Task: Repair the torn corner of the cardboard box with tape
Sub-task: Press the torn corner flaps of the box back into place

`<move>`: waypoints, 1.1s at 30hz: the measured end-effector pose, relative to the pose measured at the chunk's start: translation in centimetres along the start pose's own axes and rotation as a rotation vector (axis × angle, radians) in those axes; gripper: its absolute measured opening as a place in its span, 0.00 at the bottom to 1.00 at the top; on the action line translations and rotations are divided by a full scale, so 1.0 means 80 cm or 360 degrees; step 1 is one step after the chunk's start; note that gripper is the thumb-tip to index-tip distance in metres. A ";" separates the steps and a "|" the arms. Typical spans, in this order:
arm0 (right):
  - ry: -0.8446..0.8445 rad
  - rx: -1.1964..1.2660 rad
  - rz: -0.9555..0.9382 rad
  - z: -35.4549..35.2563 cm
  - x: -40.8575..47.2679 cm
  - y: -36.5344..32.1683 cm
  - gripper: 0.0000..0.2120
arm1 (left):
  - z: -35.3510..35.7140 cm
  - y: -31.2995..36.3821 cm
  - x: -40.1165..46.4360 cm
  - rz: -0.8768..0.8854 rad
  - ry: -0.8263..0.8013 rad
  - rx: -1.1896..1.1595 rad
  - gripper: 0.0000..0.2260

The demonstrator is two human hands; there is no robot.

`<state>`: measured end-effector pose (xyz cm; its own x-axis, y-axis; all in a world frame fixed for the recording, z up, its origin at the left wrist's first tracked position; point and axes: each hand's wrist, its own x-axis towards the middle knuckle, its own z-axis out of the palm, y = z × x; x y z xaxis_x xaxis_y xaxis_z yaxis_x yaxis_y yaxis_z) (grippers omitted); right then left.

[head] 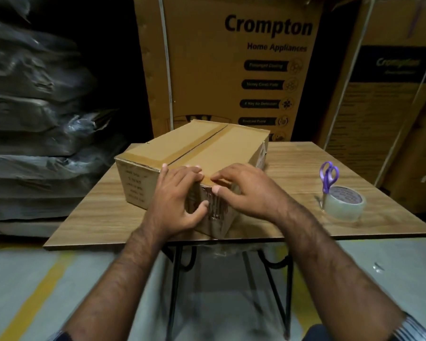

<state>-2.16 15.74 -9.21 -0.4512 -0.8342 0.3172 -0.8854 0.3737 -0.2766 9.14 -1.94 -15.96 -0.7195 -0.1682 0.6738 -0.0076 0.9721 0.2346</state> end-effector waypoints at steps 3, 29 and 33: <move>-0.0058 0.0034 -0.0057 0.001 0.000 0.024 0.24 | -0.007 -0.010 0.001 0.0019 -0.0039 -0.0074 0.28; 0.0245 0.0466 -0.0134 0.069 0.023 0.104 0.32 | 0.080 0.015 0.008 -0.0345 0.0384 0.0051 0.39; 0.0234 0.0485 -0.0134 0.072 0.023 0.105 0.35 | 0.073 0.009 0.007 -0.0342 0.0334 0.0102 0.37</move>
<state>-9.80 14.99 -16.15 -0.4087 -0.7814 0.4716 -0.8562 0.1492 -0.4947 4.70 -0.35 -19.49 -0.5377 -0.3949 0.7450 -0.1931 0.9177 0.3472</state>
